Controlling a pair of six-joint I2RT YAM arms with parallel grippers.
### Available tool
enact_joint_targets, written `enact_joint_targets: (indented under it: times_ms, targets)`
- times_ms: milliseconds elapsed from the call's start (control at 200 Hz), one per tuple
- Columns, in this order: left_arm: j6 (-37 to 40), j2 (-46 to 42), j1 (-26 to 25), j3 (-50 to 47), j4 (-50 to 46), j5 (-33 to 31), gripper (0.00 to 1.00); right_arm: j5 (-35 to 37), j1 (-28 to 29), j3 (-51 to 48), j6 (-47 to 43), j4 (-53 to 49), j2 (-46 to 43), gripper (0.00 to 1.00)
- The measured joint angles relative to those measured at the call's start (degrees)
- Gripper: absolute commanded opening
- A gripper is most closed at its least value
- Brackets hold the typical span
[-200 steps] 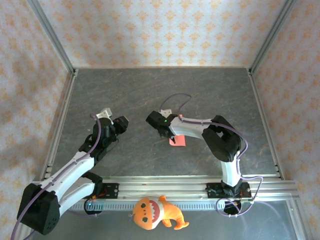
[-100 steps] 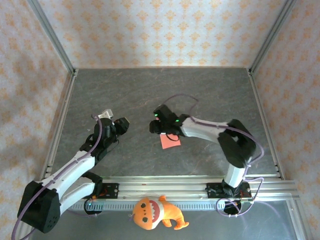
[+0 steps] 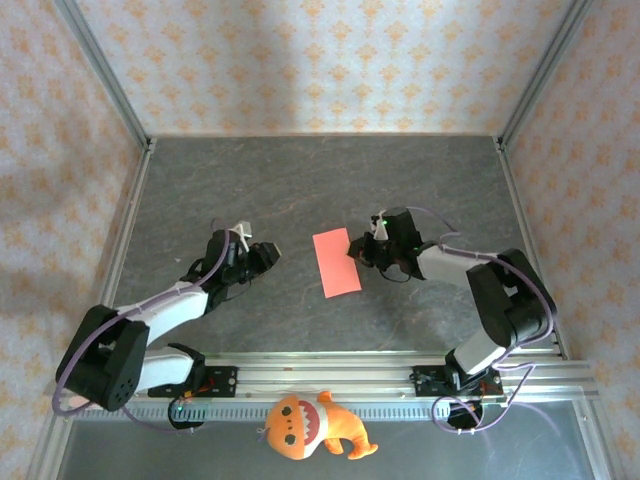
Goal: Fold a paper plane with a square sheet of paper (pick it up from the middle)
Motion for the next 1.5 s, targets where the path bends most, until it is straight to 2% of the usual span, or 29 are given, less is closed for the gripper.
enact_joint_targets:
  times_ms: [170,315,540,936,1496]
  targets:
    - [-1.31,3.74,0.00,0.33,4.35,4.17,0.30,-4.09,-0.02,0.07,-0.59,0.55,4.59,0.00]
    - [-1.77,8.04,-0.63,1.90,6.38,6.88,0.33,-4.59,0.00,-0.11,-1.53,0.22,7.98,0.00]
    - [-1.92,14.86,-4.48,5.99,7.74,9.33,0.38,-5.49,-0.24,-3.61,-0.98,6.62,8.31,0.00]
    - [-5.16,24.83,-8.68,9.88,9.25,10.43,0.36,-5.49,-0.66,-7.41,1.55,14.01,7.85,0.00]
    - [-7.32,29.07,-11.43,14.93,6.25,10.47,0.36,-5.46,-0.81,-8.17,2.43,15.32,7.78,0.00]
